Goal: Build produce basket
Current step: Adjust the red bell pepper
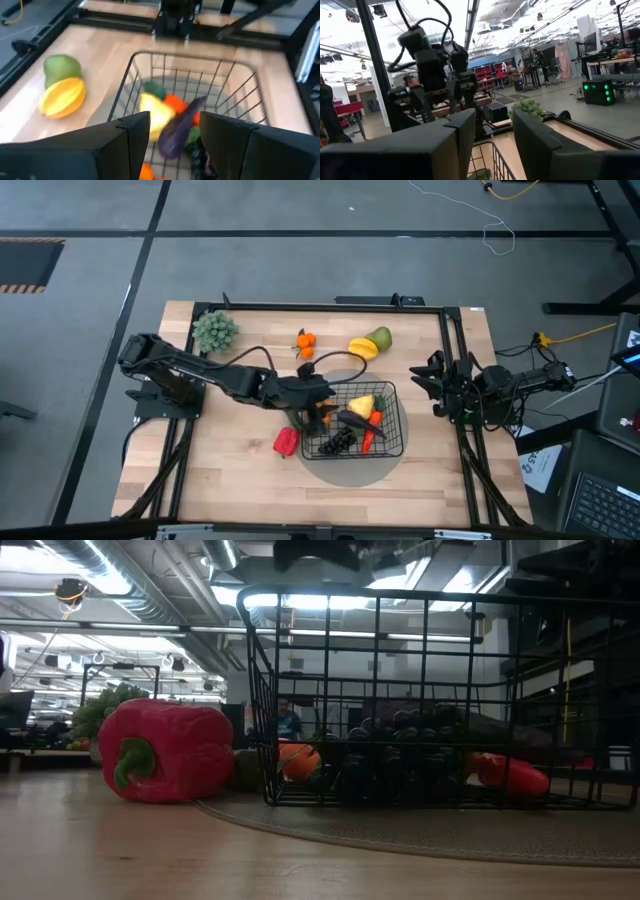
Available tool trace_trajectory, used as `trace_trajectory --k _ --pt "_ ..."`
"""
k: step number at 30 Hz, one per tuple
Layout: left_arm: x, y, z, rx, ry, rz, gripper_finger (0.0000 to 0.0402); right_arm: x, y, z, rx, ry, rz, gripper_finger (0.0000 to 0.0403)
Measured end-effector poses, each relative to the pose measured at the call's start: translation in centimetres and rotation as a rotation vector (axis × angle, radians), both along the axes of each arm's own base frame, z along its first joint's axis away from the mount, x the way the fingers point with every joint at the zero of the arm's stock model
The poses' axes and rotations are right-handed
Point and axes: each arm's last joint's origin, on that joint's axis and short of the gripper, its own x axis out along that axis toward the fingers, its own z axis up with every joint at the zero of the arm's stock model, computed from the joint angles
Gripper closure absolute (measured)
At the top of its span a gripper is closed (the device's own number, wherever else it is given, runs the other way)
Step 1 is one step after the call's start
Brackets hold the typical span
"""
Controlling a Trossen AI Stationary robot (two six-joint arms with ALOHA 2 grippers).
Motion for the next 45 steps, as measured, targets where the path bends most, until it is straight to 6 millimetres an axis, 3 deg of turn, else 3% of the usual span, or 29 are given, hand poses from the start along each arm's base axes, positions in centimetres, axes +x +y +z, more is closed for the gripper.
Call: trace_trajectory --k 7,16,29,45 --pt "-3.3 -1.7 -1.2 -0.082 0.262 0.006 0.0241 0.0 0.0 -0.1 0.000 0.013 0.001 0.0272" --pt "-7.7 -4.8 -3.0 -0.385 0.647 0.053 0.0241 0.1 0.0 -0.1 -0.002 0.016 0.000 0.0272" --pt "-9.9 -9.7 -2.8 -0.275 0.535 0.018 0.0241 0.1 0.0 -0.2 0.020 0.021 0.007 0.0272" --pt "-9.5 -9.4 -2.6 -0.104 0.456 0.014 0.0241 0.1 0.0 -0.2 0.017 0.021 0.006 0.0272"
